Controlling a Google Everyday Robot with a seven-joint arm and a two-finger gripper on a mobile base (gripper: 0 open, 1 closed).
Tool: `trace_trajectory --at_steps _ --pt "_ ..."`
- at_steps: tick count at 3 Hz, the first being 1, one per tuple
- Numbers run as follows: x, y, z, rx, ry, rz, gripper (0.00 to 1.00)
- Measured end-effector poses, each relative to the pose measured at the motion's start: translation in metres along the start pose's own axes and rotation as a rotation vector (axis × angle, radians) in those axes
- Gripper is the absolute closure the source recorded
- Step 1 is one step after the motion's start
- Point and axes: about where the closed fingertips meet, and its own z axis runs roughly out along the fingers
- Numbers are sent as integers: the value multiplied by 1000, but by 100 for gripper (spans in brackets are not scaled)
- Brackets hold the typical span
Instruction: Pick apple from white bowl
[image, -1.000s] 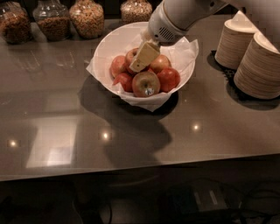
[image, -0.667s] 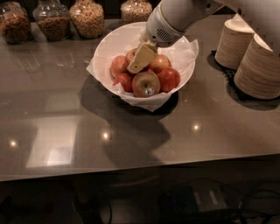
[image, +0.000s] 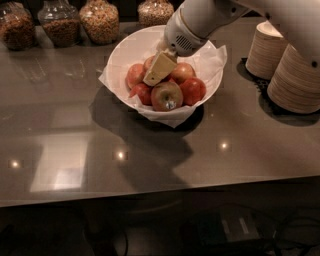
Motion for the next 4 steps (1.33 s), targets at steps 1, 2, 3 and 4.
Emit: trace_trajectory --at_steps 1,2,3,4 --pt "7 -3 10 -10 11 16 33" --pt "12 -7 17 -17 18 26 34" --pt "15 -8 21 -19 24 32 41" --pt "15 -8 21 -19 24 32 65"
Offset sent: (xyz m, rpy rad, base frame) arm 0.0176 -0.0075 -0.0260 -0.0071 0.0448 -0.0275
